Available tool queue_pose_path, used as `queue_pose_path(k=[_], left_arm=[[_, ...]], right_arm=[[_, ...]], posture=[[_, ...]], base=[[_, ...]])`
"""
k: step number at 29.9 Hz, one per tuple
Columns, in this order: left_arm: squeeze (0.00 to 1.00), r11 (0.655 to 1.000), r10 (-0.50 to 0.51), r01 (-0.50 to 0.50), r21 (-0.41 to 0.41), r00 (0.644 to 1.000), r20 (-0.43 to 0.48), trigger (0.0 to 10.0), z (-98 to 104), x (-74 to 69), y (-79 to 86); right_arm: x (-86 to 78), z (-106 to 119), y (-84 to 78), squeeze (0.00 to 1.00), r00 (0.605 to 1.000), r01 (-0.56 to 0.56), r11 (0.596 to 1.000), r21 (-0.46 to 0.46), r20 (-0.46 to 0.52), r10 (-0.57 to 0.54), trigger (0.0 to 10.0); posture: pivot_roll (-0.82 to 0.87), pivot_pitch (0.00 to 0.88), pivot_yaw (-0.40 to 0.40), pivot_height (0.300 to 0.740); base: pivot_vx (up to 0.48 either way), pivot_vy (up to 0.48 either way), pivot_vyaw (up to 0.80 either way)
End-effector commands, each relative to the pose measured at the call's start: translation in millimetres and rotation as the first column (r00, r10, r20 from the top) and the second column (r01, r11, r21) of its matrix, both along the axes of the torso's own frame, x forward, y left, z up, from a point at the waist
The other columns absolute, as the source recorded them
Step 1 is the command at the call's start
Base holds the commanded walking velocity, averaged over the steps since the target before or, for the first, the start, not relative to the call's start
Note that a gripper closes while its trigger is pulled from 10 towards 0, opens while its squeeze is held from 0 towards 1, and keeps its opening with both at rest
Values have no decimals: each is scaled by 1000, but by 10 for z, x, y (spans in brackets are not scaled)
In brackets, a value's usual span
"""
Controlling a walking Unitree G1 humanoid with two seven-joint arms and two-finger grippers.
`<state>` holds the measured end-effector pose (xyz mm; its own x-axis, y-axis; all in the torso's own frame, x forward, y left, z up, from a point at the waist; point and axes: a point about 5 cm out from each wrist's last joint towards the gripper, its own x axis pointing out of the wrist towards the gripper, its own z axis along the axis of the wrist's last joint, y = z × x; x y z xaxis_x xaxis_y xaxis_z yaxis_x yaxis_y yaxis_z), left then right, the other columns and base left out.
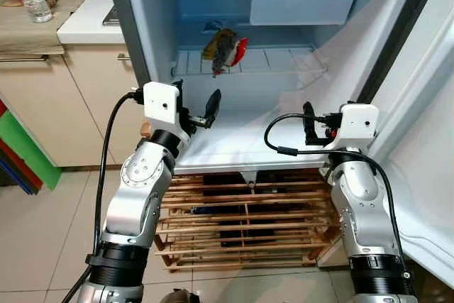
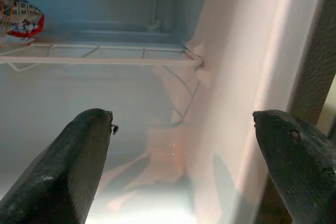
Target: Restocking fridge
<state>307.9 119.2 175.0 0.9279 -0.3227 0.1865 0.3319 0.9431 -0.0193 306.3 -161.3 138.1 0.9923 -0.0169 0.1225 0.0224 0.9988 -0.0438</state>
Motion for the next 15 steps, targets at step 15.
queue_pose_path(k=[15], left_arm=[[0, 999, -15, 14, 37, 1000, 10, 10000, 17, 19, 8]], right_arm=[[57, -45, 103, 0, 999, -20, 998, 59, -25, 22, 10000]], posture=[[2, 0, 68, 740]], base=[[-16, -247, 0]])
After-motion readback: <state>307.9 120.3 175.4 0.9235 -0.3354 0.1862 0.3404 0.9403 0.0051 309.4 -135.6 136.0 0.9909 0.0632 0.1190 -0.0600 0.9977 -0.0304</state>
